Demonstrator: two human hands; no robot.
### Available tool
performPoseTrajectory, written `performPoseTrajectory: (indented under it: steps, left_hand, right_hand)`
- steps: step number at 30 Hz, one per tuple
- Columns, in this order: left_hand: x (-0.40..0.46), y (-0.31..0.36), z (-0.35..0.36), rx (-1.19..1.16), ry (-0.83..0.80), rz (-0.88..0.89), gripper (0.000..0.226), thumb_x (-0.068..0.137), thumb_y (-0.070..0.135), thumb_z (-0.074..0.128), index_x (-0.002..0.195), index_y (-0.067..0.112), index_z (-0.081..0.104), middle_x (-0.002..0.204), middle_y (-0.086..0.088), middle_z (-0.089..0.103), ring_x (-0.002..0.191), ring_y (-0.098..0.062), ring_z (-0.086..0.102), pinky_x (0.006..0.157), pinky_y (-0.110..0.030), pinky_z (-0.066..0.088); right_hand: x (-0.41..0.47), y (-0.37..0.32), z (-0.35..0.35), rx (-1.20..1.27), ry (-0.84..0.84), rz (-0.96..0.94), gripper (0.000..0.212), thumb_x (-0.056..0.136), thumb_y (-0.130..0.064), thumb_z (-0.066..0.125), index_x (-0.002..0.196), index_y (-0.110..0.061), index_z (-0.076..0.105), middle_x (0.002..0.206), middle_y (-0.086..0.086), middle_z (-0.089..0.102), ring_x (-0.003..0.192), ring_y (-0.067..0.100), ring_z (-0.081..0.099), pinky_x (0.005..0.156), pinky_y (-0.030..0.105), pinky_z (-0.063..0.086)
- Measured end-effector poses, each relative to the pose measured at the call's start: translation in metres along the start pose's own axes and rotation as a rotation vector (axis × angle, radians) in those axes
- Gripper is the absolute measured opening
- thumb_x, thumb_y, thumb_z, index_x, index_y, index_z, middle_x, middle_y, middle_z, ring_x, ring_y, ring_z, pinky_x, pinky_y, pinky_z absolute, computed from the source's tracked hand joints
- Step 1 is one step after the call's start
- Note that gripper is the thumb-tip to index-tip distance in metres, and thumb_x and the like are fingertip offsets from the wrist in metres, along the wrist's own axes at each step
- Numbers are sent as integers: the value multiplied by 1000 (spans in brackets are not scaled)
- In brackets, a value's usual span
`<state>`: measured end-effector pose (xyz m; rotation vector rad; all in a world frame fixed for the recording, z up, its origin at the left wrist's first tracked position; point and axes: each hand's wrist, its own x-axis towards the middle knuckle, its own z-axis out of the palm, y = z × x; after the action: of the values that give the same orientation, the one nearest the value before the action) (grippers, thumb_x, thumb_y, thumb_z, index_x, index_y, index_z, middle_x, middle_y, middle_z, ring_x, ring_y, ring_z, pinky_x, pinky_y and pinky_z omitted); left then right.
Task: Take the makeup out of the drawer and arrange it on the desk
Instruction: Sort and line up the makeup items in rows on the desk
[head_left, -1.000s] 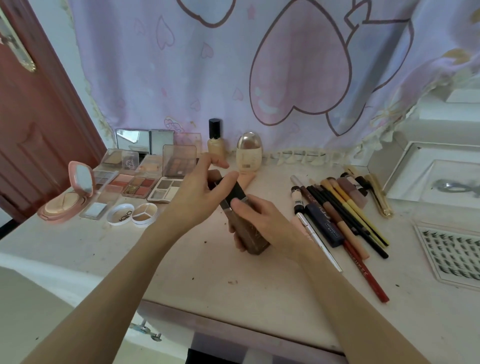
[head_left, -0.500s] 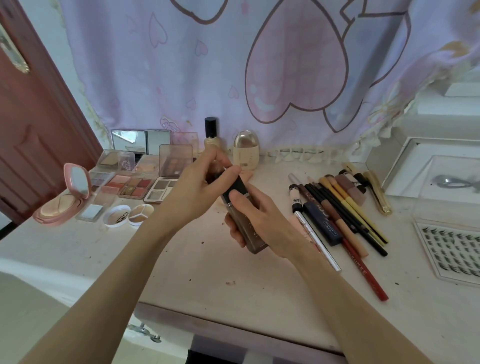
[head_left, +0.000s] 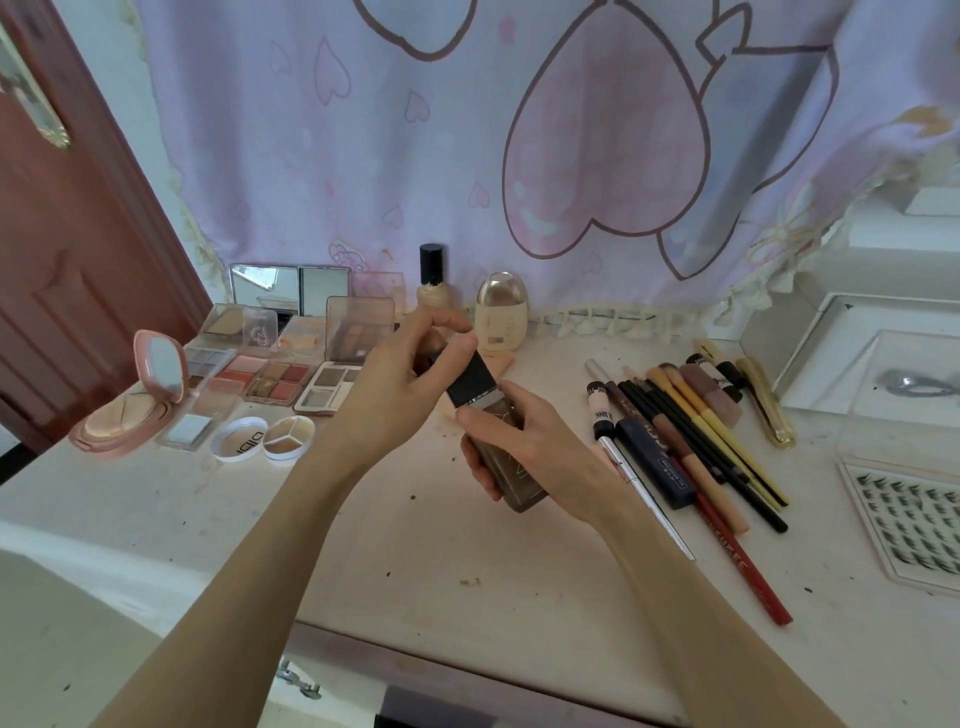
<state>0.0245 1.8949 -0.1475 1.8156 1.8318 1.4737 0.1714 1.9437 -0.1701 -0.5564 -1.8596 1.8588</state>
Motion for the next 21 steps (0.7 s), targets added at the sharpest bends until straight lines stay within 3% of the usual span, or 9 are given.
performPoseTrajectory:
  steps: [4, 7, 11, 13, 15, 17, 19, 21]
  left_hand:
    - [11, -4, -3, 41, 94, -87, 19, 96, 28, 45, 98, 22, 62, 83, 11, 60, 74, 6, 52, 65, -7, 39]
    - [28, -12, -24, -79, 295, -184, 25, 98, 33, 40, 97, 24, 64, 76, 16, 56, 64, 6, 49, 64, -13, 39]
    - [35, -26, -12, -42, 204, -187, 23, 97, 28, 43, 106, 17, 61, 73, 8, 58, 58, 7, 52, 61, -11, 45]
    - [40, -38, 7, -49, 140, -209, 23, 97, 21, 44, 103, 5, 60, 80, -2, 60, 74, -8, 57, 77, -31, 52]
    - [46, -50, 28, -69, 156, -271, 24, 98, 23, 42, 106, 3, 53, 95, -11, 58, 92, -25, 57, 89, -45, 47]
    - [53, -58, 46, -169, 223, -342, 28, 99, 27, 35, 113, 4, 44, 107, -11, 53, 106, -28, 52, 95, -40, 42]
    - [59, -60, 60, -271, 278, -374, 26, 101, 30, 29, 112, 11, 42, 110, -6, 50, 108, -21, 49, 96, -31, 38]
    - [66, -63, 71, -394, 275, -383, 20, 101, 33, 24, 109, 21, 38, 111, 1, 47, 109, -15, 46, 104, -34, 35]
  right_hand:
    - [1, -1, -13, -86, 33, 41, 5, 90, -18, 58, 88, -17, 54, 69, 5, 61, 53, 16, 54, 51, 28, 47]
    - [-1, -1, -25, -52, 163, 53, 9, 87, -19, 61, 90, -11, 57, 71, 5, 63, 53, 14, 57, 51, 26, 50]
    - [5, -5, -38, 197, 445, -10, 12, 86, -22, 62, 89, -10, 62, 73, 5, 68, 57, 15, 60, 53, 27, 52]
    - [6, -5, -40, 313, 514, -37, 14, 87, -21, 61, 91, -7, 62, 71, 5, 68, 58, 16, 60, 54, 28, 51]
    - [5, -4, -41, 357, 550, -55, 17, 87, -21, 60, 92, -6, 61, 70, 6, 68, 57, 16, 60, 52, 27, 51]
    - [4, -2, -43, 378, 566, -72, 17, 87, -21, 60, 92, -5, 61, 71, 6, 68, 57, 15, 60, 51, 26, 51]
    - [3, -1, -46, 390, 571, -85, 17, 87, -21, 60, 91, -5, 61, 71, 6, 68, 57, 15, 59, 52, 26, 52]
    - [3, -2, -48, 404, 576, -93, 18, 85, -22, 60, 90, -4, 61, 71, 7, 67, 56, 16, 59, 52, 26, 52]
